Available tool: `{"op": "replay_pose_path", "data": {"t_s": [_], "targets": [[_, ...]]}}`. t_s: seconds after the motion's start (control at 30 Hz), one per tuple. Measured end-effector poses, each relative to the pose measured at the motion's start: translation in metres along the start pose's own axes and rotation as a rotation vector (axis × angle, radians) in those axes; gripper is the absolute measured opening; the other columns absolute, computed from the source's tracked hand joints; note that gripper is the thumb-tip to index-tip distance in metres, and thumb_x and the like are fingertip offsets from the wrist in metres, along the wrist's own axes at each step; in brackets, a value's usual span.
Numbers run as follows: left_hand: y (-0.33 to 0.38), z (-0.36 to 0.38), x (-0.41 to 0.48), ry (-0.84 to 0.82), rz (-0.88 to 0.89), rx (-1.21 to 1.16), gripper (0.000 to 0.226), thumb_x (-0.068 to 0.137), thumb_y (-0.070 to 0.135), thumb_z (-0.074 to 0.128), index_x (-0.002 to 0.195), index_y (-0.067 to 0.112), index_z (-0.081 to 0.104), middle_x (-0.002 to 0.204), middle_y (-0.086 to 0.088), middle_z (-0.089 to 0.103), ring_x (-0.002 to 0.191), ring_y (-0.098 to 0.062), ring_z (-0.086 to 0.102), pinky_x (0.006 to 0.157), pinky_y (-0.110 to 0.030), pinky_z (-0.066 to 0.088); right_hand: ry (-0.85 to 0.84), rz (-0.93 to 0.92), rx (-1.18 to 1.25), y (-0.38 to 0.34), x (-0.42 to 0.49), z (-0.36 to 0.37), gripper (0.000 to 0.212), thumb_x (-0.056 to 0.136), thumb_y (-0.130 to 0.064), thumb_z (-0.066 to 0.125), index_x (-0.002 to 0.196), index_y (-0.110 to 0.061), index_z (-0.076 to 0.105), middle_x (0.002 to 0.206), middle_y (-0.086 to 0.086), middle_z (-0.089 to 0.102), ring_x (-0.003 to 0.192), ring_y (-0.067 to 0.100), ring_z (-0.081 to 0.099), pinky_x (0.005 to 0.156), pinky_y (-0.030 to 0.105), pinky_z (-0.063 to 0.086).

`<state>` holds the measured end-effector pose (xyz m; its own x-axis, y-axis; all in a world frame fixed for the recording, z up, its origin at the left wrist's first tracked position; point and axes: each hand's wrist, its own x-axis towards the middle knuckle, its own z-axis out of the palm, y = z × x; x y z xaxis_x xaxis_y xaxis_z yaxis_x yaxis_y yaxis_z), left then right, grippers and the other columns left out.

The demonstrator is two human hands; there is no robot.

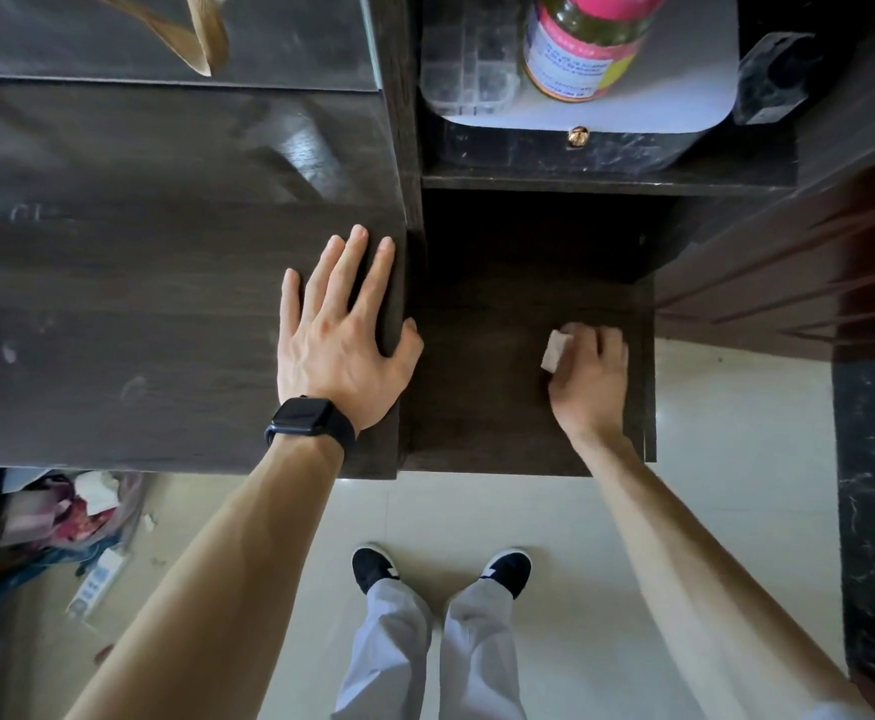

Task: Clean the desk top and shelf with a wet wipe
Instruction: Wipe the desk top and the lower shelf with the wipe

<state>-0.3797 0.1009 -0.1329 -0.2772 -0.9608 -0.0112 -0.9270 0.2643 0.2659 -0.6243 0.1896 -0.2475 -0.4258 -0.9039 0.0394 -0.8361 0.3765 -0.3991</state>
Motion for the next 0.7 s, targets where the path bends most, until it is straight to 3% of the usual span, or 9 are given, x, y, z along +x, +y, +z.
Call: {"op": "replay_pose_path", "data": {"t_s": [0.07,0.13,0.27,0.37,0.43,0.57,0.7], "targets": [[0.000,0.000,0.000,-0.002,-0.002,0.003,0.072,0.091,0.048,0.048,0.155,0.030,0.021,0.164,0.006,0.016,0.151,-0.015,0.008,0.123,-0.048,0.007,0.040,-0.060,-0.010,-0.015,0.017,0.019,0.032,0.099,-0.023,0.048,0.119,-0.002,0.061,0.113,0.019,0.059,0.104,0.032,0.052,0.093,0.043,0.045],[-0.002,0.000,0.000,0.000,-0.005,0.011,0.072,0.090,0.048,0.048,0.155,0.031,0.021,0.164,0.006,0.016,0.151,-0.015,0.008,0.123,-0.048,0.007,0.047,-0.185,0.006,-0.048,0.003,0.041,0.028,0.096,-0.015,0.055,0.119,-0.001,0.059,0.112,0.019,0.059,0.103,0.029,0.049,0.092,0.043,0.045],[-0.004,0.002,-0.003,-0.002,-0.015,0.016,0.072,0.090,0.047,0.049,0.155,0.032,0.022,0.163,0.007,0.016,0.151,-0.014,0.009,0.122,-0.048,0.008,-0.142,-0.470,0.032,-0.097,-0.072,0.066,0.031,0.077,0.005,0.057,0.107,0.001,0.064,0.098,0.019,0.062,0.086,0.035,0.054,0.080,0.048,0.050],[-0.004,0.002,-0.001,0.003,-0.019,0.030,0.072,0.090,0.048,0.048,0.155,0.033,0.021,0.163,0.007,0.016,0.151,-0.014,0.009,0.122,-0.049,0.009,-0.278,-0.546,0.100,-0.080,-0.118,0.060,0.038,0.080,0.008,0.040,0.105,-0.006,0.064,0.091,0.012,0.059,0.079,0.030,0.051,0.079,0.042,0.048],[-0.005,0.001,0.000,0.002,-0.024,0.035,0.072,0.091,0.049,0.047,0.155,0.032,0.020,0.164,0.007,0.016,0.151,-0.014,0.008,0.122,-0.049,0.009,-0.333,-0.490,0.183,-0.059,-0.135,0.043,0.037,0.083,0.010,0.041,0.105,-0.012,0.062,0.095,0.005,0.059,0.082,0.026,0.050,0.080,0.034,0.046],[-0.004,0.001,-0.001,-0.022,-0.013,0.035,0.071,0.092,0.050,0.044,0.155,0.033,0.018,0.164,0.006,0.014,0.151,-0.015,0.007,0.123,-0.049,0.007,-0.194,-0.089,0.327,-0.036,-0.152,0.014,0.015,0.093,-0.002,0.061,0.099,-0.016,0.064,0.093,-0.003,0.064,0.082,0.019,0.055,0.075,0.027,0.046],[-0.003,0.000,-0.002,-0.006,-0.029,0.029,0.071,0.090,0.048,0.045,0.155,0.031,0.021,0.164,0.005,0.015,0.151,-0.015,0.007,0.123,-0.049,0.007,-0.190,0.062,0.518,-0.084,-0.177,0.023,0.007,0.098,-0.012,0.058,0.100,-0.017,0.062,0.094,-0.005,0.065,0.086,0.019,0.059,0.076,0.032,0.051]]}}
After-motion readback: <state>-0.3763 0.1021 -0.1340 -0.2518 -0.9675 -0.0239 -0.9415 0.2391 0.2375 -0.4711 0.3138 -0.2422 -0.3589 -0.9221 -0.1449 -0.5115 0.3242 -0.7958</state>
